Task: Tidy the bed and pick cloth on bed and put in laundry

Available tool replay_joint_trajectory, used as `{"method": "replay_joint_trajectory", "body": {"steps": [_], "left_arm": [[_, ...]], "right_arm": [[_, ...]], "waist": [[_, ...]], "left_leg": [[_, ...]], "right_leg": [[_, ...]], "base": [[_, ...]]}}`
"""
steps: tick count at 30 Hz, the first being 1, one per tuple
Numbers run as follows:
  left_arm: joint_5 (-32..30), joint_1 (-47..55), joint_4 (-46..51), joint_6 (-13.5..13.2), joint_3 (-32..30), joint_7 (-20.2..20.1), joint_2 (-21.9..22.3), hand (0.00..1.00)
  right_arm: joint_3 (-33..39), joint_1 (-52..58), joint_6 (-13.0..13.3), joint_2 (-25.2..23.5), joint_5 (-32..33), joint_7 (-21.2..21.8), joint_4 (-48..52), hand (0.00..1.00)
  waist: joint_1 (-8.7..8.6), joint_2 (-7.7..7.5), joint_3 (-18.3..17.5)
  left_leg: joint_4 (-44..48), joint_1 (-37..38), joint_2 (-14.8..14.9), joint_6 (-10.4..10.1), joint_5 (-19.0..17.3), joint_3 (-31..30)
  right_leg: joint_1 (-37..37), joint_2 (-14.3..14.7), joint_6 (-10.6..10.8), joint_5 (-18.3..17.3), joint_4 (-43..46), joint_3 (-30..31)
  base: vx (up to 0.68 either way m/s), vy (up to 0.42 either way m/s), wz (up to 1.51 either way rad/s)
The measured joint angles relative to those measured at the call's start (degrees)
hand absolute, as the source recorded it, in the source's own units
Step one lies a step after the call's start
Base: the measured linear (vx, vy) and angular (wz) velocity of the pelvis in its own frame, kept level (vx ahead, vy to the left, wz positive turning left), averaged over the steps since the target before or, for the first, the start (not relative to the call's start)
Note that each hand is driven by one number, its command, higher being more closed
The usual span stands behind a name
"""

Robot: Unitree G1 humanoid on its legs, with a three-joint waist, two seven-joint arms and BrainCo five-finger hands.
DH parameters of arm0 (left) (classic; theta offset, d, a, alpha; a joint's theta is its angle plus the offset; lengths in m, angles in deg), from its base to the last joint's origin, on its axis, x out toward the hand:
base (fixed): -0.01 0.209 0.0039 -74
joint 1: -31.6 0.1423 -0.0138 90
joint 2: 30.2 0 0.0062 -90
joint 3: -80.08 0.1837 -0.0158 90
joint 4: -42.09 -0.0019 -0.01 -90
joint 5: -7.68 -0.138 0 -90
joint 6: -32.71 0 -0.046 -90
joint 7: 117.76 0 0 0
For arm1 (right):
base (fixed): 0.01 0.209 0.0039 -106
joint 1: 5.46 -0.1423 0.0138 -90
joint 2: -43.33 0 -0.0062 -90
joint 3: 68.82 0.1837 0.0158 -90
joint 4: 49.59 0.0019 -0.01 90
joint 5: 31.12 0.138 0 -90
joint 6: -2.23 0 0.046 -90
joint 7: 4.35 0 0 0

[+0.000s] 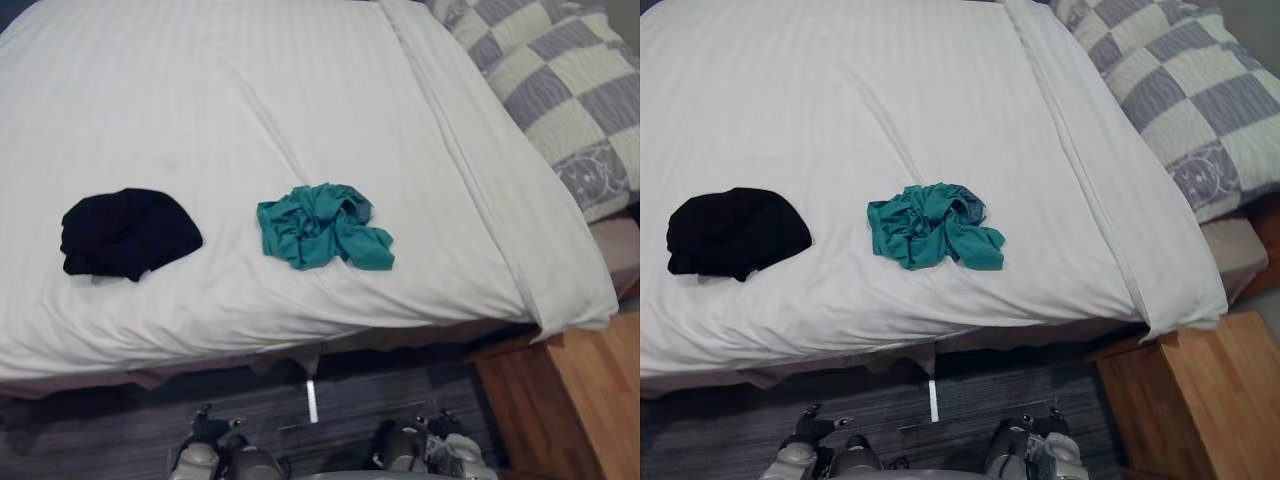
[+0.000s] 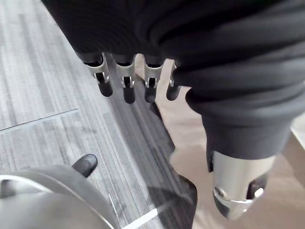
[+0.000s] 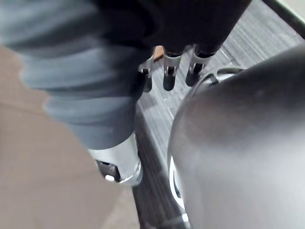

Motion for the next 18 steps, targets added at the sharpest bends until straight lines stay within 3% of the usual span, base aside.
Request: {"method": "replay_joint_trajectory", "body": {"steps": [4, 6, 7, 8, 9, 10, 11, 12, 14, 16, 17, 18], "left_arm": [[-0.10, 0.23, 0.50, -0.02, 1.55, -0.20, 2.60, 0.00], [-0.60, 0.11, 2.67, -0.09, 1.52, -0.19, 2.93, 0.00], [-0.57, 0.22, 4.42, -0.16, 0.86, -0.10, 3.31, 0.00], [-0.38, 0.37, 5.69, -0.47, 0.38, 0.07, 3.84, 0.00], [0.34, 0.53, 5.97, -0.70, 0.42, 0.26, 3.96, 0.00], [0.91, 0.50, 5.91, -0.72, 0.59, 0.38, 3.90, 0.00], [1.31, 0.41, 5.82, -0.62, 1.09, 0.45, 3.98, 0.00], [1.30, 0.33, 5.72, -0.64, 1.10, 0.43, 3.92, 0.00], [1.25, 0.14, 5.20, -0.82, 1.30, 0.14, 4.38, 0.00], [1.16, 0.15, 4.17, -0.96, 2.42, -0.09, 5.47, 0.00], [1.15, 0.13, 3.80, -0.90, 3.42, -0.05, 6.20, 0.00], [1.14, 0.16, 3.01, -0.90, 5.59, -0.11, 6.86, 0.00]], "right_arm": [[-3.33, 1.95, 0.73, 1.42, -0.20, 0.74, 3.20, 0.00], [-6.69, 1.75, 0.80, 3.05, -0.02, 0.77, 3.10, 0.00], [-8.48, 1.36, 0.79, 3.71, 0.40, 0.84, 2.93, 0.00], [-9.54, 0.76, 0.70, 4.66, 0.97, 0.89, 2.65, 0.00], [-10.11, 0.55, 0.67, 5.16, 1.53, 0.73, 2.38, 0.00], [-9.70, 0.71, 0.81, 5.37, 2.27, 0.66, 2.16, 0.00], [-8.53, 0.66, 0.99, 5.55, 2.32, 0.64, 2.11, 0.00], [-7.92, 0.69, 0.96, 5.65, 2.32, 0.62, 2.44, 0.00], [-6.27, 0.65, 0.70, 5.51, 2.11, 0.64, 2.45, 0.00], [-5.50, 0.81, 0.53, 6.07, 1.86, 0.63, 2.25, 0.00], [-5.51, 1.32, 0.54, 6.66, 1.45, 0.62, 2.17, 0.00], [-5.04, 1.65, 0.37, 7.24, 0.89, 0.70, 0.97, 0.00]], "waist": [[-0.08, 2.12, 0.81], [0.29, 2.48, 1.38], [0.60, 2.87, 1.93], [0.77, 3.23, 3.07], [0.44, 3.43, 3.16], [0.05, 3.63, 3.19], [-0.14, 4.75, 3.73], [-0.19, 4.56, 3.66], [-0.31, 4.28, 3.73], [-1.72, 3.83, 3.34], [-2.14, 4.65, 2.42], [-2.81, 4.53, 1.21]], "left_leg": [[-2.86, 3.52, -1.89, 0.87, 0.72, -1.76], [7.83, -1.38, -0.40, 0.78, 0.71, -3.45], [16.83, -5.79, 0.74, -0.22, 2.09, -5.29], [25.03, -9.75, 1.23, -3.41, 5.73, -9.07], [28.41, -12.17, 0.23, -4.97, 7.33, -12.07], [32.19, -12.91, 0.33, -4.69, 6.55, -13.27], [34.89, -12.50, 3.47, -3.52, 3.17, -13.12], [33.77, -11.69, 6.54, 0.41, 0.21, -12.53], [27.82, -9.15, 9.60, 3.37, -1.21, -13.31], [17.02, -6.69, 10.25, 3.55, -1.11, -18.84], [10.94, -5.78, 9.20, 5.51, 2.13, -21.48], [6.14, -3.68, 6.36, -2.00, -2.73, -22.38]], "right_leg": [[5.50, 1.12, -0.72, 0.05, -5.74, 0.46], [5.23, 1.32, 0.20, -0.22, -8.17, 4.00], [5.59, 1.50, 0.50, 0.34, -10.16, 5.73], [6.34, 1.47, 0.96, 0.75, -12.19, 7.72], [6.77, 0.59, 1.02, 1.52, -12.94, 9.41], [6.94, -0.92, 0.87, 5.51, -14.01, 9.85], [7.06, -0.59, 1.29, 7.19, -14.94, 10.84], [6.98, -0.64, 2.70, 8.32, -15.98, 13.19], [6.75, -0.95, 4.57, 9.52, -16.82, 15.40], [5.53, -2.57, 7.56, 10.48, -16.81, 17.39], [5.06, -3.66, 9.70, 11.28, -17.48, 17.94], [5.19, -5.38, 11.94, 11.85, -19.59, 18.63]], "base": [[-0.09, 0.099, 0.10], [-0.11, -0.014, -0.07], [-0.12, -0.027, -0.44], [-0.03, 0.025, -0.63], [0.03, 0.132, -0.76], [0.05, 0.224, -0.89], [0.04, 0.310, -1.13], [0.04, 0.286, -1.02], [0.10, 0.377, -0.64], [0.08, 0.523, -0.30], [0.07, 0.642, 0.05], [0.10, 0.647, 0.41]]}}
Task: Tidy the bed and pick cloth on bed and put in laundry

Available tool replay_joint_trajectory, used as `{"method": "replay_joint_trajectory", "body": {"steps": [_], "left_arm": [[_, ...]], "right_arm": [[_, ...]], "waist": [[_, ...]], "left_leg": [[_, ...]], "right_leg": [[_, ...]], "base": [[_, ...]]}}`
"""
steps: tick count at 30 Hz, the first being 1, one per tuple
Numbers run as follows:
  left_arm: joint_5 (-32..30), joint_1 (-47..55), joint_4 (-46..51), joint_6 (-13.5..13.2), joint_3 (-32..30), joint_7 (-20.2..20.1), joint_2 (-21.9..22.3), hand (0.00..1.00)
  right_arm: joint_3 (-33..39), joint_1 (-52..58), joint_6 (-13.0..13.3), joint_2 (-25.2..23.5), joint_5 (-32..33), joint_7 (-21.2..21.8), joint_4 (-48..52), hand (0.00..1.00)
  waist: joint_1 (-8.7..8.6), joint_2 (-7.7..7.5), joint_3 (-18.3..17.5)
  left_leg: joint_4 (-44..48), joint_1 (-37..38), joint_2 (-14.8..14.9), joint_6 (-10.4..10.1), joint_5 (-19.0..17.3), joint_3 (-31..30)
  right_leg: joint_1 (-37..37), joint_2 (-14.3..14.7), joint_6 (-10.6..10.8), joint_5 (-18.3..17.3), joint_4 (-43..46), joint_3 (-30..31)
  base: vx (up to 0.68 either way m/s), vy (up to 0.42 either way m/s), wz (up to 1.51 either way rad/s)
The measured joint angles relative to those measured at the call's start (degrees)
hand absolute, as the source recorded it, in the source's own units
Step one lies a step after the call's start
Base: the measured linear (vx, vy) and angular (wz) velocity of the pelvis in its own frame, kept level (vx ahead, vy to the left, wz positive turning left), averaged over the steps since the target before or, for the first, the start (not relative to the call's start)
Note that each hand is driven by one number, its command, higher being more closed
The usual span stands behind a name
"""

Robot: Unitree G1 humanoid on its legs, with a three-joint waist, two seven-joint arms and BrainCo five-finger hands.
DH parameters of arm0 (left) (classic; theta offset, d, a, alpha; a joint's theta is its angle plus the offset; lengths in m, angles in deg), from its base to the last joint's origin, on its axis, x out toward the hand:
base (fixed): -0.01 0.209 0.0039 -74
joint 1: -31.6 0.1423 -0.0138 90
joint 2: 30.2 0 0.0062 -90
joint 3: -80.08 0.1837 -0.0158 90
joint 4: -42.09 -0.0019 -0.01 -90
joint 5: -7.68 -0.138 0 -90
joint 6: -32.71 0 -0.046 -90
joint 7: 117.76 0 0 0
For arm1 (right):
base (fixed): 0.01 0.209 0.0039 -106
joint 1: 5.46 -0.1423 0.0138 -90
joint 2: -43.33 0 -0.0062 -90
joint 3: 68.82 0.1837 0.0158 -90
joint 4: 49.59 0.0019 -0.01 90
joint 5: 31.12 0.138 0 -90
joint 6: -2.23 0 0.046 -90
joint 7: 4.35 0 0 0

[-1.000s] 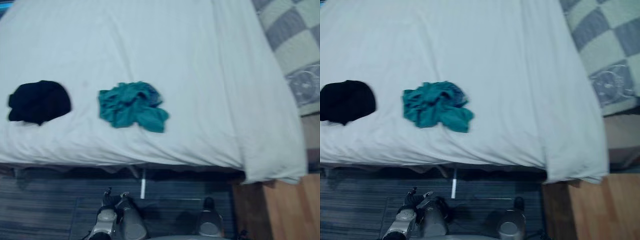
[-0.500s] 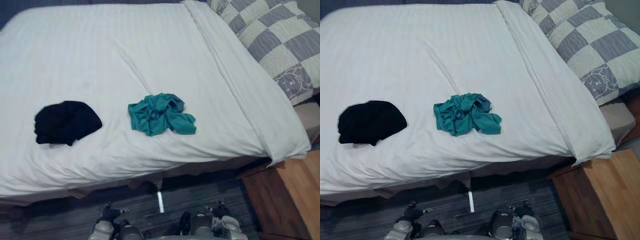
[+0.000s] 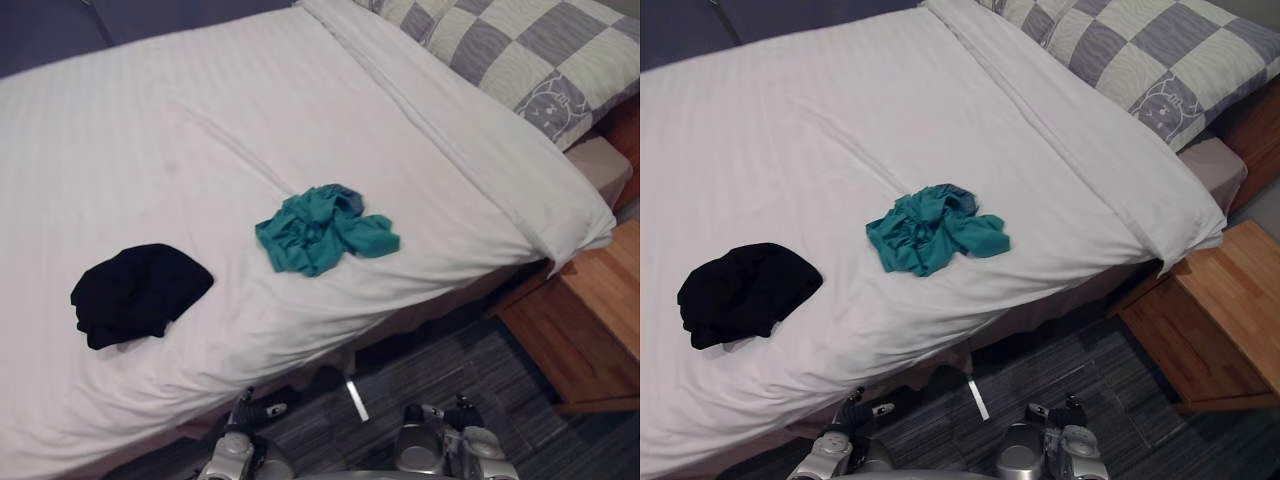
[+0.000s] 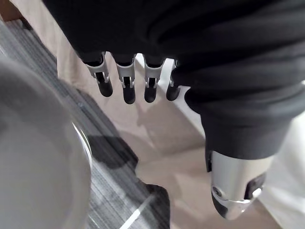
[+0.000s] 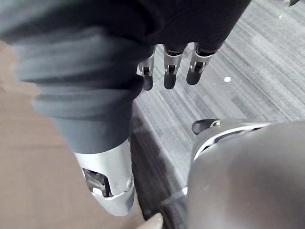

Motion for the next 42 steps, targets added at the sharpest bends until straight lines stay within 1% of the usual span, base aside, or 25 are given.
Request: {"method": "replay_joint_trajectory", "body": {"steps": [1, 2, 3, 4, 5, 6, 7, 8, 9, 10, 11, 12, 15, 18, 22, 25, 27, 28, 29, 33, 34, 36, 39, 40, 42], "left_arm": [[-0.01, -0.30, -0.33, 0.02, 1.85, 0.01, -0.08, 0.00], [0.01, -2.14, -1.45, 0.04, 4.63, 0.01, -2.38, 0.00], [0.09, -1.70, -1.57, 0.07, 6.25, -0.07, -3.77, 0.00], [0.04, -1.66, -1.50, 0.09, 6.28, -0.02, -4.21, 0.00], [0.05, -1.33, -1.50, 0.08, 6.04, 0.00, -4.70, 0.00], [0.06, -0.74, -1.46, 0.12, 5.46, 0.01, -4.82, 0.00], [0.01, -0.76, -1.51, 0.17, 5.43, 0.02, -4.96, 0.00], [-0.08, -0.67, -1.62, 0.21, 5.61, 0.02, -4.89, 0.00], [-0.58, -0.96, -1.63, 0.23, 6.22, 0.02, -4.63, 0.00], [-1.08, -1.38, -2.04, 0.27, 7.02, -0.01, -3.90, 0.00], [-1.38, -1.84, -2.59, 0.25, 7.62, -0.04, -3.49, 0.00], [-2.00, -1.99, -2.85, 0.24, 7.98, -0.06, -1.52, 0.00], [-2.74, -2.07, -2.66, 0.19, 7.63, 0.04, 0.21, 0.00], [-3.22, -1.92, -2.75, 0.37, 6.21, 0.29, -0.63, 0.00], [-3.12, -1.54, -2.84, 0.41, 0.03, 1.52, -1.00, 0.00], [-2.02, -1.07, -3.82, 1.00, -7.03, 3.11, -1.04, 0.00], [0.19, 0.76, -3.98, 1.35, -17.97, 4.63, -1.19, 0.00], [0.24, 0.87, -4.04, 1.40, -18.50, 4.70, -1.21, 0.00], [1.42, 1.75, -4.98, 1.69, -23.73, 5.41, -1.14, 0.00], [3.66, 3.44, -5.97, 3.99, -37.48, 6.49, -1.24, 0.00], [3.67, 3.49, -5.91, 4.02, -38.15, 6.50, -1.39, 0.00], [3.61, 3.43, -5.39, 4.48, -41.15, 6.50, -3.60, 0.00], [3.38, 2.14, -2.99, 5.34, -42.87, 6.55, -7.95, 0.00], [2.81, 0.66, 0.17, 5.23, -43.17, 7.09, -12.14, 0.00], [2.11, 0.24, 1.53, 5.17, -43.49, 7.98, -14.25, 0.00]], "right_arm": [[1.26, 0.71, -0.08, -0.73, -0.39, 0.10, -0.54, 0.00], [3.30, 2.07, -0.24, -3.50, -1.08, 0.17, -1.15, 0.00], [3.98, 2.39, -0.33, -4.38, -1.43, 0.12, -1.28, 0.00], [3.85, 2.31, -0.34, -4.30, -1.97, 0.20, -1.26, 0.00], [2.70, 1.66, -0.32, -3.80, -2.81, 0.32, -1.44, 0.00], [0.31, 0.31, -0.21, -2.71, -4.19, 0.83, -1.49, 0.00], [-1.22, -0.50, -0.07, -2.29, -5.14, 1.13, -1.36, 0.00], [-2.97, -1.11, 0.21, -2.72, -6.09, 1.28, -1.31, 0.00], [-4.05, -1.41, 0.66, -3.43, -7.35, 1.43, -0.90, 0.00], [-3.99, -1.93, 1.16, -3.72, -7.55, 1.90, -0.77, 0.00], [-3.80, -2.05, 1.31, -3.80, -7.87, 2.18, -0.78, 0.00], [-3.74, -2.10, 1.37, -3.50, -8.19, 2.25, -0.94, 0.00], [-3.87, -2.62, 1.29, -2.29, -8.57, 2.32, -2.86, 0.00], [-3.88, -3.24, 1.30, -2.81, -8.29, 2.29, -4.71, 0.00], [-2.89, -3.17, 1.20, -3.45, -7.79, 1.96, -5.80, 0.00], [3.00, -3.16, 0.99, -3.80, -7.07, 0.99, -7.46, 0.00], [10.07, -2.85, -0.35, -3.60, -5.29, 0.65, -9.35, 0.00], [10.41, -2.79, -0.41, -3.60, -5.16, 0.63, -9.36, 0.00], [13.03, -2.14, -1.18, -3.56, -3.13, -0.35, -9.25, 0.00], [23.33, 1.71, -2.54, -2.94, 3.47, -4.09, -8.62, 0.00], [24.27, 1.99, -2.58, -2.91, 3.69, -4.28, -8.31, 0.00], [30.51, 3.13, -2.74, -2.32, 5.77, -6.33, -5.01, 0.00], [35.34, 3.06, -2.77, -0.39, 6.11, -8.70, -1.75, 0.00], [38.84, 2.62, -2.87, 1.81, 6.02, -11.72, 2.21, 0.00], [39.57, 1.88, -3.08, 3.08, 5.33, -13.25, 5.07, 0.00]], "waist": [[-0.74, -0.93, -0.96], [-0.49, -4.96, -1.11], [0.42, -5.94, -1.64], [1.22, -6.03, -1.74], [2.00, -5.58, -1.95], [2.43, -4.74, -2.33], [2.19, -4.55, -2.39], [1.64, -4.14, -2.21], [1.66, -4.01, -2.29], [1.18, -2.95, -1.76], [0.59, -2.79, -1.76], [0.25, -1.87, -1.51], [1.87, -0.52, -1.53], [2.70, -0.62, -1.85], [3.22, -3.09, -2.18], [3.29, -3.55, -2.36], [3.46, -3.44, -2.28], [3.46, -3.42, -2.28], [3.90, -3.07, -2.12], [4.73, -2.48, -1.94], [4.79, -2.50, -1.95], [5.09, -2.41, -2.03], [5.85, -2.35, -2.27], [6.30, -2.19, -3.33], [6.24, -2.03, -3.94]], "left_leg": [[-4.01, 0.47, -2.01, -4.24, -1.33, 0.15], [-5.56, 0.51, -6.55, -3.60, -0.24, -0.60], [-5.61, 1.03, -8.10, -3.54, -0.46, 0.05], [-5.92, 2.14, -8.34, -3.52, -0.44, 1.67], [-6.93, 3.94, -8.27, -3.31, -0.31, 4.22], [-8.26, 5.45, -8.01, -2.26, 0.40, 6.06], [-8.64, 5.65, -7.74, -1.85, 0.68, 6.41], [-9.15, 5.38, -7.11, -1.67, 0.80, 5.83], [-9.87, 4.76, -6.92, -1.24, 1.09, 4.68], [-10.77, 4.47, -6.64, -0.37, 1.85, 2.87], [-11.77, 4.29, -6.97, 0.80, 3.34, 1.30], [-13.11, 4.58, -8.00, 2.51, 4.53, 0.49], [-13.24, 4.61, -9.37, 2.58, 4.59, -0.06], [-14.54, 4.21, -9.76, 2.51, 4.80, -0.41], [-16.16, 3.24, -10.63, 2.32, 5.78, -1.54], [-17.18, 3.53, -11.34, 2.47, 6.24, -2.87], [-17.65, 5.39, -11.40, 2.47, 6.24, -2.34], [-17.66, 5.42, -11.40, 2.47, 6.24, -2.25], [-18.00, 5.89, -11.35, 2.47, 6.25, -0.97], [-18.45, 5.22, -12.42, 2.82, 6.53, 1.05], [-18.50, 5.28, -12.52, 2.82, 6.53, 1.11], [-19.58, 5.78, -13.12, 3.27, 7.13, 1.73], [-20.33, 6.13, -13.43, 3.28, 7.66, 2.00], [-20.46, 5.90, -13.74, 3.23, 7.75, 2.03], [-20.54, 5.94, -13.92, 3.27, 7.80, 2.04]], "right_leg": [[0.22, -0.82, 0.44, 0.02, -1.23, 1.39], [0.27, -3.59, 0.09, 0.56, -0.67, 2.48], [0.01, -4.57, -1.07, 3.13, 0.60, 1.57], [-0.57, -5.06, -3.17, 5.31, 1.79, 0.81], [-1.79, -5.26, -7.86, 8.32, 3.68, -2.42], [-3.35, -5.34, -11.44, 9.57, 6.05, -7.87], [-4.18, -4.21, -10.43, 7.14, 8.72, -9.82], [-4.22, -0.43, -7.82, 1.13, 11.20, -10.42], [-3.66, 4.79, -6.59, -6.69, 11.02, -8.07], [-2.94, 7.87, -6.41, -8.98, 10.10, -3.38], [-1.44, 9.97, -7.09, -9.88, 8.71, -0.01], [0.68, 10.82, -7.33, -10.53, 7.16, 1.55], [1.80, 10.27, -7.31, -10.27, 7.00, 1.02], [1.72, 9.98, -7.08, -9.89, 6.41, 0.66], [2.01, 9.62, -6.96, -9.32, 4.66, 0.57], [3.67, 9.36, -7.10, -9.12, 3.31, 0.69], [5.79, 9.36, -7.21, -9.25, 2.61, 1.10], [5.79, 9.36, -7.21, -9.26, 2.61, 1.14], [5.67, 9.38, -7.19, -9.30, 2.61, 1.76], [4.43, 7.93, -6.10, -10.20, 3.16, 1.93], [4.45, 7.83, -6.08, -10.21, 3.15, 1.94], [4.55, 7.22, -5.96, -10.22, 3.12, 1.89], [4.78, 6.82, -5.69, -10.04, 2.94, 1.50], [4.87, 6.50, -5.52, -9.94, 2.90, 1.26], [5.00, 6.36, -5.47, -9.86, 2.82, 1.21]], "base": [[0.14, 0.569, 0.79], [0.14, 0.396, 0.70], [0.15, 0.397, 0.30], [0.09, 0.327, -0.30], [0.07, 0.310, -0.62], [0.03, 0.211, -0.61], [0.02, 0.114, -0.29], [0.00, 0.030, 0.17], [-0.01, -0.001, 0.54], [-0.03, -0.027, 0.85], [-0.05, -0.034, 1.22], [-0.05, -0.025, 1.09], [0.00, 0.010, 0.50], [0.02, 0.020, 0.10], [0.06, 0.034, 0.20], [0.09, 0.023, 0.30], [0.08, 0.004, 0.10], [0.05, -0.002, -0.12], [0.01, 0.001, -0.17], [-0.01, 0.015, -0.01], [-0.01, 0.030, 0.08], [0.00, 0.015, 0.01], [0.00, 0.011, 0.05], [-0.01, 0.014, 0.08], [0.00, 0.008, 0.04]]}}
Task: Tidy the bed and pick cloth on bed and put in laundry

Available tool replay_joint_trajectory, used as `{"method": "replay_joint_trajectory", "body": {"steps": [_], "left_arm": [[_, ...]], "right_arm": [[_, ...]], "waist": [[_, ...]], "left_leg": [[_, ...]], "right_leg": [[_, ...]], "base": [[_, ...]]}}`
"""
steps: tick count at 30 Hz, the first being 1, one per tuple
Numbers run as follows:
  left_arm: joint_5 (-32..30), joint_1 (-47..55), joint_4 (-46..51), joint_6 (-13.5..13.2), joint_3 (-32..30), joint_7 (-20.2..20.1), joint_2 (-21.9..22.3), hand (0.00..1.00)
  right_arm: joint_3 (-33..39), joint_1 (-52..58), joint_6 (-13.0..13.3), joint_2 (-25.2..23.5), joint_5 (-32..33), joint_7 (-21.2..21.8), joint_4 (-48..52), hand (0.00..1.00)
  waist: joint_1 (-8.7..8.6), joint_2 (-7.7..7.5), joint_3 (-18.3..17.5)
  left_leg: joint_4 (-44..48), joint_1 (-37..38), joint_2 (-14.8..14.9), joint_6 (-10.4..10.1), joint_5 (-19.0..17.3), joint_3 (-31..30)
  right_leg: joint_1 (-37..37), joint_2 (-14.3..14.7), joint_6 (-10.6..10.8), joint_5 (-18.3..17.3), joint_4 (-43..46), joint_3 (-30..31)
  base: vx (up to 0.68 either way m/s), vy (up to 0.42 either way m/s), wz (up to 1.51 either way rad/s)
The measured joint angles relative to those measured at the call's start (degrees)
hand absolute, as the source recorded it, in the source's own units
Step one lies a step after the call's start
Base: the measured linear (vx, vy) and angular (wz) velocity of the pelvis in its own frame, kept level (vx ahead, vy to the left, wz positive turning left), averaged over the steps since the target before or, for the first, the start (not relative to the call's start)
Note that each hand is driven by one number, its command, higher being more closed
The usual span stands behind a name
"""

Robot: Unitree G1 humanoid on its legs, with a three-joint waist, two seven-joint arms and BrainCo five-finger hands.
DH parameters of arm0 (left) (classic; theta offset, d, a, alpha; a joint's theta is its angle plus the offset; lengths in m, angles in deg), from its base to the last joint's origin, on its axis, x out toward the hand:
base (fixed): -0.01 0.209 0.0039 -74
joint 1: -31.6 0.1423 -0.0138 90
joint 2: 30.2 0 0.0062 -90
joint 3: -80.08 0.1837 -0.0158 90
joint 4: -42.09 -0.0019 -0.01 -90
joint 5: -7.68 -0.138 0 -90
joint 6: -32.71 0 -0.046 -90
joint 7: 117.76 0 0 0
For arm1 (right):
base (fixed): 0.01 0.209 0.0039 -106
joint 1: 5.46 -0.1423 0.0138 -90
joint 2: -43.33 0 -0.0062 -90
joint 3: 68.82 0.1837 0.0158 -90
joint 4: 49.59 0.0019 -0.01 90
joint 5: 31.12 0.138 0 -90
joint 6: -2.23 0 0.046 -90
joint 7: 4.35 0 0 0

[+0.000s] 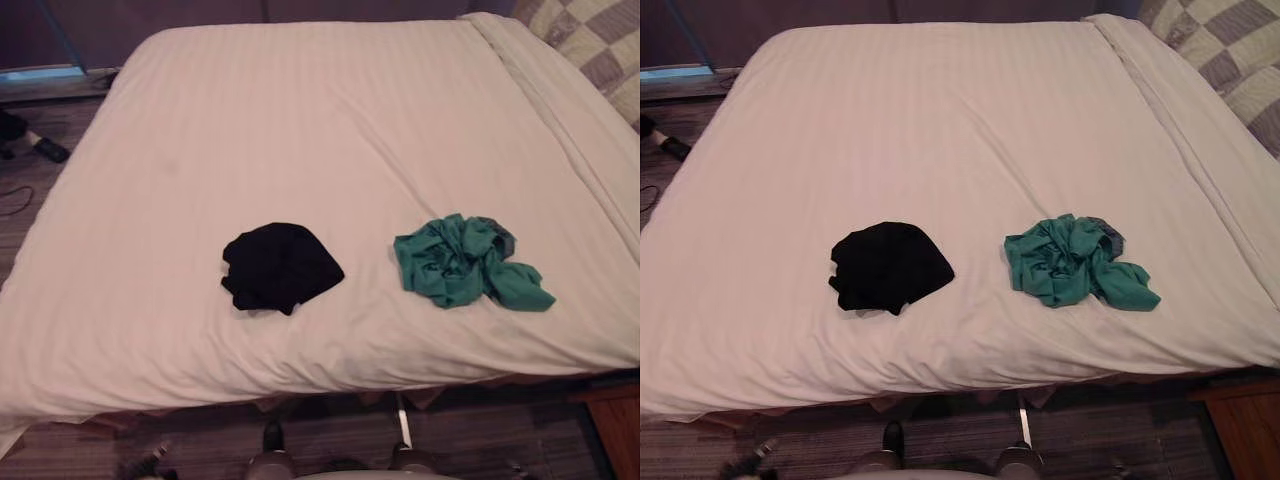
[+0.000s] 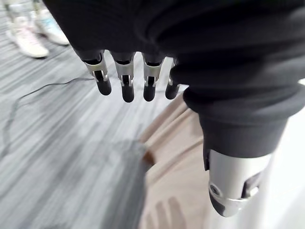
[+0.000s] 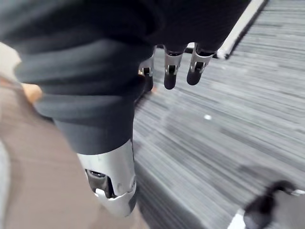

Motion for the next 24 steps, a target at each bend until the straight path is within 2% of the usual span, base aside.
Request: {"method": "replay_joint_trajectory", "body": {"steps": [1, 3, 5, 8, 9, 10, 12, 13, 15, 16, 18, 21, 24], "left_arm": [[-0.88, -0.89, 4.08, 0.12, 0.36, 1.33, -3.48, 0.00], [-1.07, -1.13, 7.26, 0.17, 1.84, 2.20, -5.31, 0.00], [-3.91, -1.28, 16.72, 0.17, 6.71, 3.58, -10.40, 0.00], [-9.84, -2.62, 28.84, -0.02, 11.60, 4.81, -16.60, 0.00], [-10.77, -2.93, 30.46, -0.19, 12.68, 5.07, -17.66, 0.00], [-12.56, -4.13, 32.53, -0.88, 15.22, 5.23, -19.28, 0.00], [-13.51, -5.74, 33.84, -2.22, 19.41, 5.31, -19.76, 0.00], [-13.74, -6.01, 34.04, -2.70, 20.69, 5.20, -19.82, 0.00], [-13.86, -6.42, 34.60, -4.59, 26.32, 4.21, -20.44, 0.00], [-13.89, -6.55, 35.02, -4.99, 27.45, 3.84, -20.44, 0.00], [-14.46, -7.74, 36.36, -6.46, 32.80, 3.09, -20.54, 0.00], [-15.62, -9.63, 38.40, -7.54, 39.88, 1.54, -20.54, 0.00], [-17.20, -12.42, 38.83, -8.95, 45.38, 0.27, -20.53, 0.00]], "right_arm": [[-0.73, -0.88, -1.69, 1.03, -2.73, -2.66, 9.45, 0.00], [-1.78, -0.96, -2.13, 1.86, -4.99, -4.19, 14.91, 0.00], [-2.84, -2.10, -3.84, 6.14, -14.24, -6.35, 22.15, 0.00], [-3.30, -5.24, -4.47, 11.69, -23.88, -7.31, 24.53, 0.00], [-4.12, -5.76, -4.50, 12.84, -25.26, -7.32, 24.54, 0.00], [-6.73, -6.93, -4.50, 15.20, -28.09, -6.98, 24.60, 0.00], [-11.52, -7.59, -4.47, 17.56, -30.91, -6.19, 25.59, 0.00], [-13.29, -7.65, -4.25, 18.04, -31.83, -5.64, 26.22, 0.00], [-22.51, -7.85, -2.22, 21.45, -34.23, -3.05, 27.46, 0.00], [-24.08, -7.87, -1.46, 22.10, -34.91, -2.46, 28.11, 0.00], [-29.83, -8.24, 1.37, 24.72, -36.88, -0.74, 31.14, 0.00], [-34.59, -9.85, 4.00, 25.84, -38.05, 0.46, 33.25, 0.00], [-38.21, -11.52, 4.82, 25.89, -38.05, 0.87, 33.38, 0.00]], "waist": [[-0.29, 0.12, -1.16], [-0.31, 0.24, -1.66], [-0.41, 0.20, -2.71], [-0.34, 0.03, -2.86], [-0.36, 0.10, -2.91], [-0.44, 0.53, -3.18], [-0.84, 1.20, -3.52], [-1.06, 1.30, -3.48], [-2.11, 1.35, -3.42], [-2.25, 1.27, -3.39], [-2.78, 1.07, -3.30], [-3.01, 0.67, -2.69], [-3.27, 0.12, -1.15]], "left_leg": [[0.00, -0.07, -0.04, 0.00, 0.00, -0.04], [-0.17, -0.29, -0.05, -0.23, 0.19, -0.14], [-0.03, -0.79, -0.04, -0.30, 0.76, -0.45], [0.00, -1.21, 0.03, -0.59, 1.94, -0.72], [0.00, -1.17, 0.07, -0.61, 2.04, -0.76], [-0.01, -1.14, 0.13, -0.60, 2.19, -0.75], [-0.11, -1.15, 0.13, -0.43, 2.38, -0.52], [-0.32, -1.15, 0.14, -0.39, 2.47, -0.38], [-0.37, -1.22, 0.44, -0.38, 2.61, 0.03], [-0.37, -1.27, 0.53, -0.37, 2.61, 0.21], [-0.38, -1.82, 0.82, -0.37, 2.61, 0.80], [-0.37, -1.96, 0.88, -0.20, 2.75, 2.36], [-0.37, -2.25, 0.78, -0.04, 2.98, 3.51]], "right_leg": [[-0.04, 0.00, -0.01, 0.16, -0.12, 0.09], [-0.03, 0.03, 0.01, 0.19, -0.11, 0.04], [-0.06, 0.06, -0.06, 0.23, -0.05, -0.49], [0.09, 0.30, -0.61, 0.58, 0.02, -0.41], [0.11, 0.37, -0.71, 0.65, 0.02, -0.34], [0.09, 0.49, -0.94, 0.83, 0.02, -0.04], [-0.22, 0.55, -0.80, 1.15, 0.11, 0.63], [-0.33, 0.58, -0.79, 1.25, 0.11, 0.84], [-0.89, 1.00, -0.81, 1.41, 0.07, 1.64], [-1.22, 1.16, -0.82, 1.42, 0.15, 2.13], [-2.32, 1.56, -0.82, 1.96, 0.24, 3.04], [-3.37, 1.74, -0.45, 3.19, 0.10, 4.55], [-4.83, 1.80, -0.38, 3.58, 0.33, 6.12]], "base": [[0.00, 0.000, 0.00], [0.00, -0.003, 0.05], [0.00, -0.006, 0.17], [-0.02, -0.003, 0.13], [-0.05, -0.003, 0.06], [-0.06, 0.003, -0.03], [-0.08, 0.012, -0.07], [-0.10, 0.012, -0.08], [-0.11, 0.008, -0.12], [-0.10, 0.006, -0.22], [-0.09, 0.002, -0.17], [-0.06, 0.010, -0.26], [-0.05, 0.019, -0.20]]}}
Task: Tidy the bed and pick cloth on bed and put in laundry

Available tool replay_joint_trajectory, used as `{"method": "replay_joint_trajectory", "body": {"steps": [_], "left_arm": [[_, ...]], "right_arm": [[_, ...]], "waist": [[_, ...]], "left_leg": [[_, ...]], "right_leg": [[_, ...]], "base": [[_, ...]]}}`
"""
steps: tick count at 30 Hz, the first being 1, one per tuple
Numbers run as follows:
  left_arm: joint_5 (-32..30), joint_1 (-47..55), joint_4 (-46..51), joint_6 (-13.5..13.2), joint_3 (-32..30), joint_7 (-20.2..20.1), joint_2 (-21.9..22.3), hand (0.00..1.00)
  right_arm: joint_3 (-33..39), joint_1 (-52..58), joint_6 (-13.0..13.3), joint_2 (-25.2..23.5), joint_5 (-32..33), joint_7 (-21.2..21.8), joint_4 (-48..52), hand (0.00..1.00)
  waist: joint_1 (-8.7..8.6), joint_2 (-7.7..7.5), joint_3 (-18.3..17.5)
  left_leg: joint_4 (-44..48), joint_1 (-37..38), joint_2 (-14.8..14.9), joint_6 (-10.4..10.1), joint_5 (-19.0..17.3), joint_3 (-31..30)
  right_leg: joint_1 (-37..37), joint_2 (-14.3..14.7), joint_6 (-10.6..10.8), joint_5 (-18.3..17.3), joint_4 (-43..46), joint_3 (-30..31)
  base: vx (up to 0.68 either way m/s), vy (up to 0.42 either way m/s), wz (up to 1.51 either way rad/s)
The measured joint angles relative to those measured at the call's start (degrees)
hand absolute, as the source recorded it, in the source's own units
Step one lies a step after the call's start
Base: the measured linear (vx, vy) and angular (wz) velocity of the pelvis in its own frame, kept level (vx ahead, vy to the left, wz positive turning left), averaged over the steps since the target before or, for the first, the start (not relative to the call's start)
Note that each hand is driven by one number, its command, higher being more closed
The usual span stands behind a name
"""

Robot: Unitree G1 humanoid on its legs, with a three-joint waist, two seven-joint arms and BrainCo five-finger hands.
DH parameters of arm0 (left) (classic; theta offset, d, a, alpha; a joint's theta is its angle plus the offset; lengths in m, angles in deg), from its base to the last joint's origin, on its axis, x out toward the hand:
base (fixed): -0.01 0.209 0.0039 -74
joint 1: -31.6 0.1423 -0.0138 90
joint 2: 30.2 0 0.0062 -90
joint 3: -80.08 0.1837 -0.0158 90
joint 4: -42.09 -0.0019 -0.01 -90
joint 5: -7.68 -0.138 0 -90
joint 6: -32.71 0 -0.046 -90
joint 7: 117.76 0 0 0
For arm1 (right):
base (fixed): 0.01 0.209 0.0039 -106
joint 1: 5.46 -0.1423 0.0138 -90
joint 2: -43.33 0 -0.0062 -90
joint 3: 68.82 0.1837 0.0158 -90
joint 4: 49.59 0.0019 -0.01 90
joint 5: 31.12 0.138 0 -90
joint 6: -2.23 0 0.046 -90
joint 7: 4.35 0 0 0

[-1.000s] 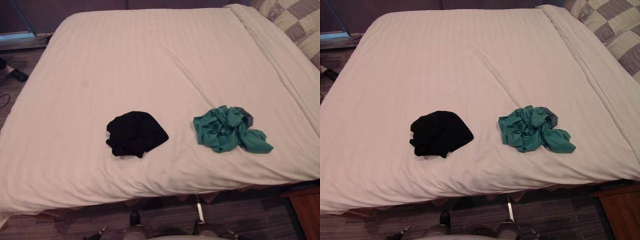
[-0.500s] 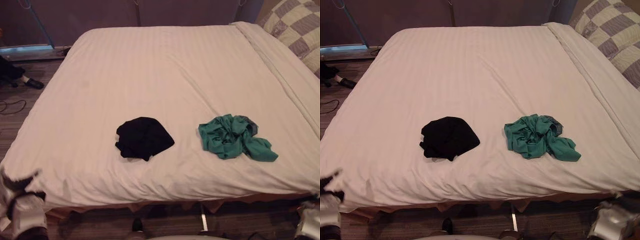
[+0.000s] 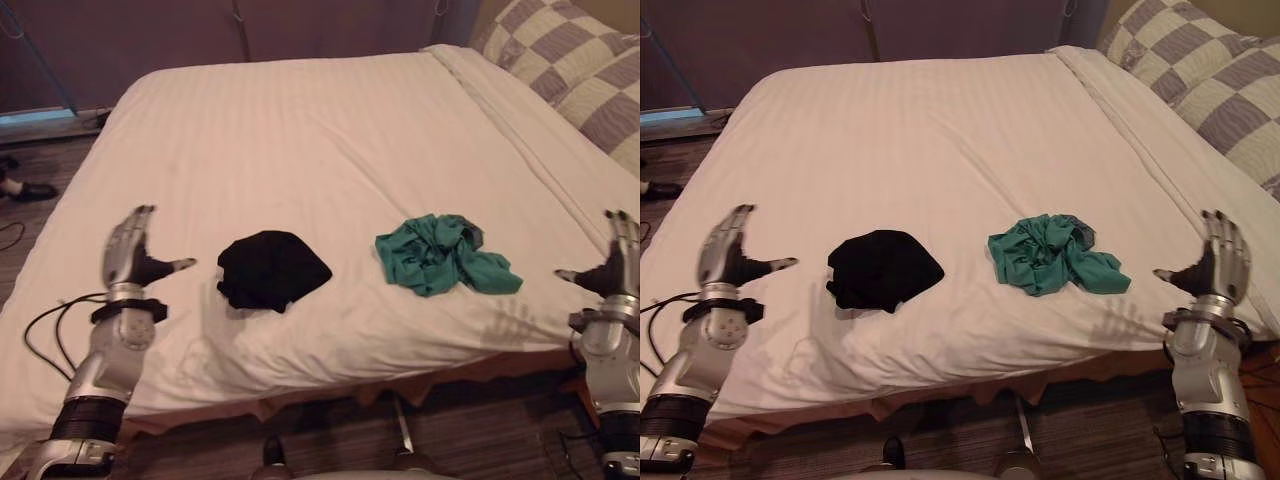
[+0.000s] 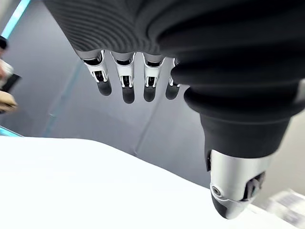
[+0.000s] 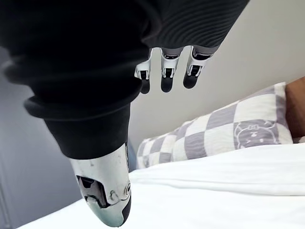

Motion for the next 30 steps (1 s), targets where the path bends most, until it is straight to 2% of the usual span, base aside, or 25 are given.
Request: {"method": "replay_joint_trajectory", "body": {"steps": [3, 5, 9, 10, 14, 18, 22, 25, 26, 30], "left_arm": [[-1.72, -4.37, -1.01, -0.47, 5.82, -2.09, 0.04, 0.00], [-2.97, -10.14, -5.44, -0.46, 9.88, -2.72, 0.71, 0.00], [-5.60, -18.54, -13.87, 0.56, 14.12, -3.15, 1.66, 0.00], [-5.87, -19.59, -14.99, 0.63, 14.41, -3.14, 1.84, 1.00], [-8.76, -28.18, -22.53, 1.81, 15.56, -2.70, 2.81, 1.00], [-12.52, -39.30, -30.73, 2.98, 17.16, -3.14, 4.41, 1.00], [-14.65, -42.07, -30.37, 3.60, 16.94, -3.31, 5.78, 1.00], [-13.52, -42.80, -29.30, 2.94, 15.93, -2.93, 6.89, 1.00], [-11.39, -42.50, -28.28, 2.54, 15.47, -2.44, 7.70, 1.00], [-4.43, -38.91, -23.21, 0.09, 10.39, -0.02, 10.10, 1.00]], "right_arm": [[-3.14, -4.44, 0.31, 0.00, 0.00, 0.02, 1.65, 0.00], [-5.36, -9.34, 0.51, 0.00, 0.01, -0.02, 1.74, 0.00], [-6.73, -14.28, 0.38, 0.31, 0.05, -0.25, 2.20, 0.00], [-6.89, -14.74, 0.31, 0.54, 0.06, -0.29, 2.28, 0.00], [-7.46, -18.04, -0.67, 2.05, 0.18, -0.29, 4.17, 0.00], [-10.01, -23.17, -1.09, 3.40, 0.64, -0.28, 5.34, 0.00], [-14.10, -28.32, -1.71, 3.53, 1.02, -0.17, 7.47, 0.00], [-20.09, -34.42, -1.43, 3.73, 0.97, 0.09, 4.96, 0.00], [-22.06, -36.38, -1.14, 4.32, 0.88, 0.71, 2.71, 0.00], [-25.60, -40.95, -1.54, 5.36, 0.62, 2.49, -4.82, 0.00]], "waist": [[-0.36, 0.26, 3.45], [-0.61, 0.14, 6.76], [-1.43, -0.08, 10.88], [-1.35, -0.07, 11.45], [-0.97, -0.40, 15.35], [-0.54, -0.34, 16.13], [0.33, -0.53, 16.82], [1.04, -0.53, 17.08], [1.87, -0.48, 17.10], [2.36, -0.09, 17.32]], "left_leg": [[0.01, -2.49, -0.01, 0.39, 1.09, 1.32], [0.03, -4.38, -0.08, 0.45, 2.14, 2.51], [0.34, -7.83, -0.24, 0.77, 3.19, 3.21], [0.35, -8.18, -0.27, 0.72, 3.28, 3.44], [0.44, -10.28, -0.48, 0.82, 3.80, 4.90], [0.44, -13.82, 0.04, 0.60, 3.63, 7.12], [2.92, -16.50, 1.38, 0.74, 3.52, 9.56], [4.80, -18.85, 1.94, 0.98, 3.78, 8.80], [5.01, -19.28, 2.05, 0.98, 3.78, 8.50], [5.10, -21.31, 1.77, 1.06, 3.86, 6.71]], "right_leg": [[-3.50, 0.25, 0.13, 1.62, 0.26, 1.53], [-6.55, 0.32, 0.18, 2.51, 1.20, 2.84], [-11.74, 0.37, 0.17, 2.65, 3.70, 3.98], [-12.40, 0.37, 0.17, 2.65, 4.09, 4.22], [-16.60, 0.45, 0.20, 2.67, 6.60, 5.95], [-20.64, 0.39, 0.41, 2.78, 7.93, 5.84], [-21.95, 0.30, 0.65, 3.05, 7.86, 5.17], [-22.64, 0.17, 0.63, 3.17, 7.86, 3.87], [-22.78, 0.15, 0.64, 3.16, 7.86, 3.42], [-23.47, -0.54, 0.71, 3.11, 7.86, 1.40]], "base": [[-0.07, 0.017, -0.24], [-0.08, 0.015, -0.19], [-0.05, 0.002, -0.07], [-0.04, -0.012, -0.10], [-0.03, -0.023, -0.13], [-0.04, -0.032, 0.05], [0.00, -0.034, 0.11], [0.04, -0.036, 0.16], [0.06, -0.040, 0.15], [0.07, -0.034, 0.23]]}}
